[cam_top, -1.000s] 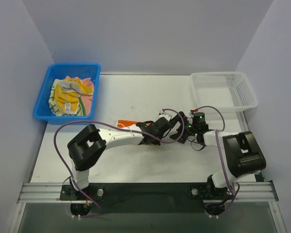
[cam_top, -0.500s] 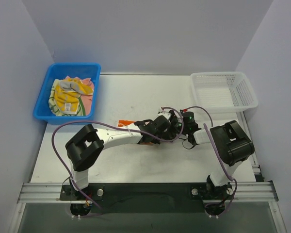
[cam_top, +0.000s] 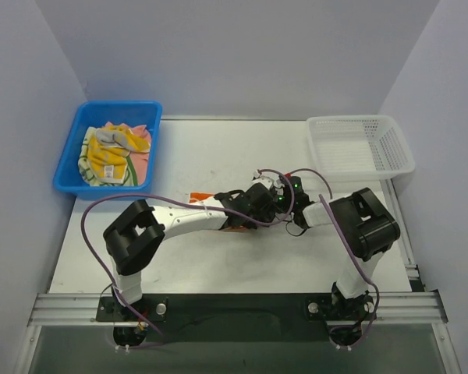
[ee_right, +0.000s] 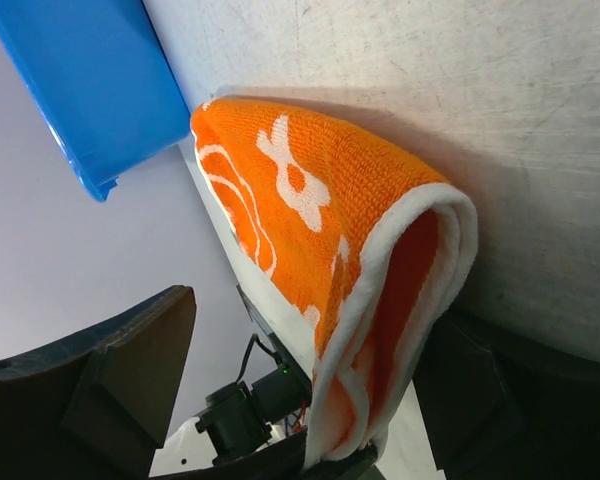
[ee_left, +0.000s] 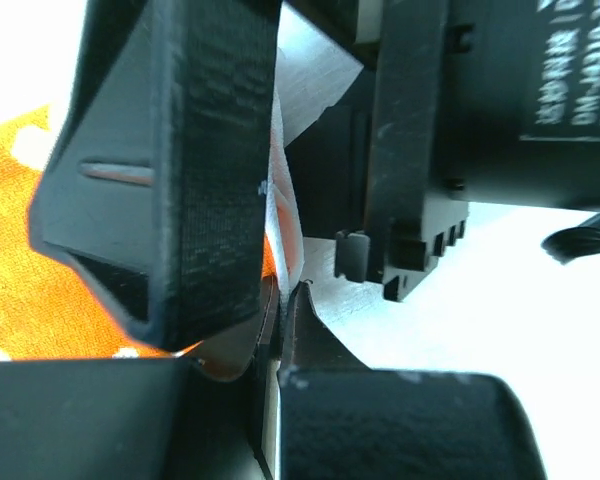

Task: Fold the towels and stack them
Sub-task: Neatly place the folded towel into the bin

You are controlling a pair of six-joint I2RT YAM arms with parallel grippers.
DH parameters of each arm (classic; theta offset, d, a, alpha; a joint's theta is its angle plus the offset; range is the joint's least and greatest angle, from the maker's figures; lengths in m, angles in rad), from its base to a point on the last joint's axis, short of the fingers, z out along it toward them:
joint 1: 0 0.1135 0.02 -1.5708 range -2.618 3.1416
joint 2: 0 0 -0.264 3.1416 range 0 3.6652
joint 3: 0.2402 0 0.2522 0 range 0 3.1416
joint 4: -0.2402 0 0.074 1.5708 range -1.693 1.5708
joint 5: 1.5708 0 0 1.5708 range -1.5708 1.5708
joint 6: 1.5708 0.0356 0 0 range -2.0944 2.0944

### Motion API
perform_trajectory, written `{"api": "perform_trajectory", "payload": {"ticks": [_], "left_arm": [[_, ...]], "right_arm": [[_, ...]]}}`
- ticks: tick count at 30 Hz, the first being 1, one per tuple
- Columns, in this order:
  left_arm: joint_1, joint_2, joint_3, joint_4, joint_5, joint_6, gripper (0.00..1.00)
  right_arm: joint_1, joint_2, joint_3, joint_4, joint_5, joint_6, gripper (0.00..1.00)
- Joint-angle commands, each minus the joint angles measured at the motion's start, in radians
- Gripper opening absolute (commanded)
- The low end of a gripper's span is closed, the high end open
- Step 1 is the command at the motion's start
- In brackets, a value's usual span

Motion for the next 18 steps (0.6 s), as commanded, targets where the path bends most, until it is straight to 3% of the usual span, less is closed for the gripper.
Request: {"api": "perform_trajectory", "payload": {"ticks": [1,5,8,9,11,12,13,14,17,18], "left_arm": [[0.004,-0.053,0.037,0.044,0.009,-0.017,0.00],[0.002,-0.036,0.037,0.044,0.015,-0.037,0.00],[0.002,-0.022,0.043,0.048,0.037,-0.054,0.02],[-0.001,-0.020,0.045,0.051,0.043,-0.057,0.05],[-0.003,-0.023,0.052,0.052,0.055,-0.068,0.20],[-0.003,-0.026,0.054,0.052,0.058,-0.072,0.24],[-0.003,-0.040,0.055,0.054,0.061,-0.076,0.28],[-0.001,-0.049,0.055,0.054,0.063,-0.077,0.39],[0.014,-0.108,0.037,0.052,0.072,-0.091,0.57],[0.022,-0.127,0.029,0.052,0.077,-0.097,0.68]], "right_arm": [[0.018,0.095,-0.043,-0.232,0.106,-0.056,0.83],[0.020,0.088,-0.030,-0.259,0.116,-0.076,0.68],[0.020,0.068,-0.013,-0.310,0.135,-0.110,0.45],[0.020,0.058,-0.006,-0.327,0.145,-0.120,0.32],[0.020,0.049,0.022,-0.382,0.156,-0.163,0.21],[0.020,0.039,0.034,-0.406,0.168,-0.180,0.10],[0.018,0.034,0.046,-0.431,0.176,-0.200,0.05],[0.017,0.028,0.075,-0.481,0.181,-0.243,0.00],[0.011,0.008,0.149,-0.599,0.210,-0.324,0.00],[0.009,0.002,0.175,-0.632,0.218,-0.388,0.00]]}}
